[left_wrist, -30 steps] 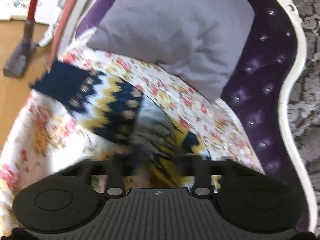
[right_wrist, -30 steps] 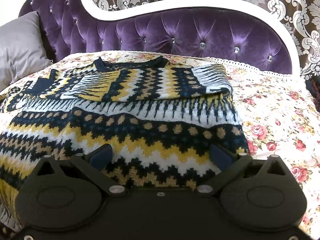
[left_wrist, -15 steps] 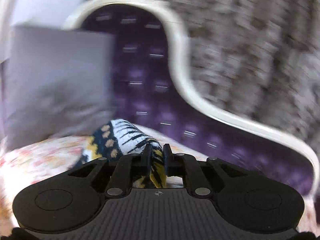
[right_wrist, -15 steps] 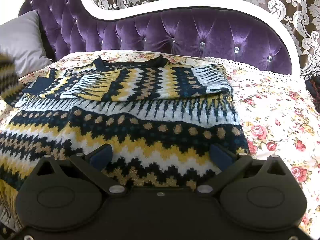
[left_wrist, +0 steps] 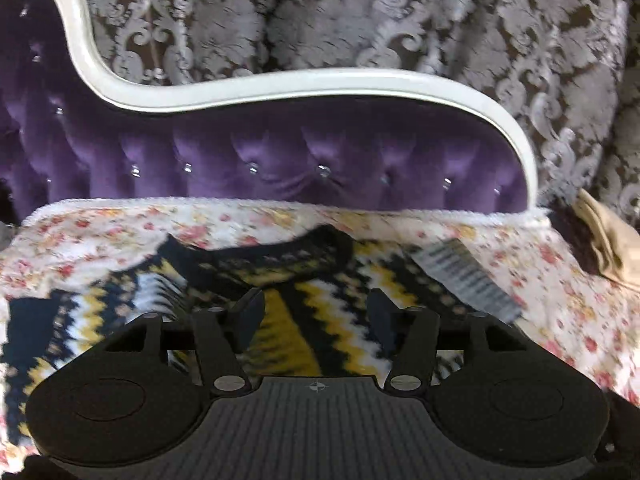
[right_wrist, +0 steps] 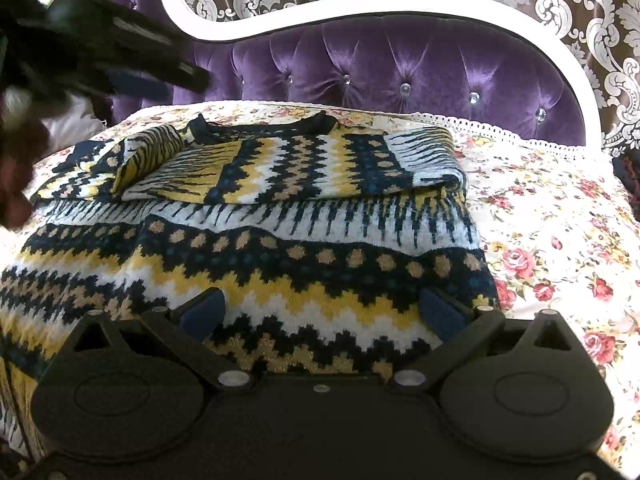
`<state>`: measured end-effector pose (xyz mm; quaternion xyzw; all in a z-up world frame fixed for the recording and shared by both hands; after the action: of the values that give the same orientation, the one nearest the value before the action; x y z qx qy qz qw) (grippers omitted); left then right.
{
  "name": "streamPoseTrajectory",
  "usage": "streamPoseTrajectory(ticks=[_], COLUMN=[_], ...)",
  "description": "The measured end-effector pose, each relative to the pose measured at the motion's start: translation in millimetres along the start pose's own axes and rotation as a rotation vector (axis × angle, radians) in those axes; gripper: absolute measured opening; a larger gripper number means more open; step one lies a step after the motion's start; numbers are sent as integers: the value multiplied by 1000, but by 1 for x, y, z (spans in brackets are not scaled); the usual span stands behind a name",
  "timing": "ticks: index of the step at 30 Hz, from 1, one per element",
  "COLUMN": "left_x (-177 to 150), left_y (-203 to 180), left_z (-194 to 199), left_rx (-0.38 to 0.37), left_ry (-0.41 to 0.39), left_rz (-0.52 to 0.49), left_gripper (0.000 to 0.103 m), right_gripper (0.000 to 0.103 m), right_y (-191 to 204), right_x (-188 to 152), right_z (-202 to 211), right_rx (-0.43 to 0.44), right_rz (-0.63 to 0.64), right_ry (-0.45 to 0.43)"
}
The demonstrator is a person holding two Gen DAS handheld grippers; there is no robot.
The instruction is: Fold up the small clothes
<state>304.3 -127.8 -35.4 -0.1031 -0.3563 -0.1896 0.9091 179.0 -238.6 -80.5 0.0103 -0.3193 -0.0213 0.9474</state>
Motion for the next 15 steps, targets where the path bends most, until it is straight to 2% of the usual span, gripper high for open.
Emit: streamPoseTrajectory(ticks=[2,3,8,11,15], left_x=[-6,-9,-31,-44,-60], left_y=[1,1,32,69,136], left_z=[7,11,44,59,69], left_rx=[-4,3,99,180,231], left_ry=[-20,-33,-94,-108,-103], left_rz=[-17,-27,-7,84,299], left_gripper=[64,65,70,70,71], right_gripper=[103,103,103,103,103], right_y=[0,0,1,2,3], right_x=[0,0,-1,-1,-2], right_z=[0,0,0,1,3], right_rx=[1,1,1,1,-2], right_rz=[-1,-2,-3,-2,7], right_ry=[0,0,-4,-6,-3])
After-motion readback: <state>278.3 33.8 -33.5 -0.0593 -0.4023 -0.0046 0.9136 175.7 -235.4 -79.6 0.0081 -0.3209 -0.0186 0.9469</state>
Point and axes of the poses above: each gripper's, at about its wrist camera, not at the fingertips, and z roughly against the way its jaws point, y to its left, x to its top, the point moved 1 cm from there along -z, roughly the way its jaws point, and after that the axes turned 13 degrees about y, right-handed, at the moved point
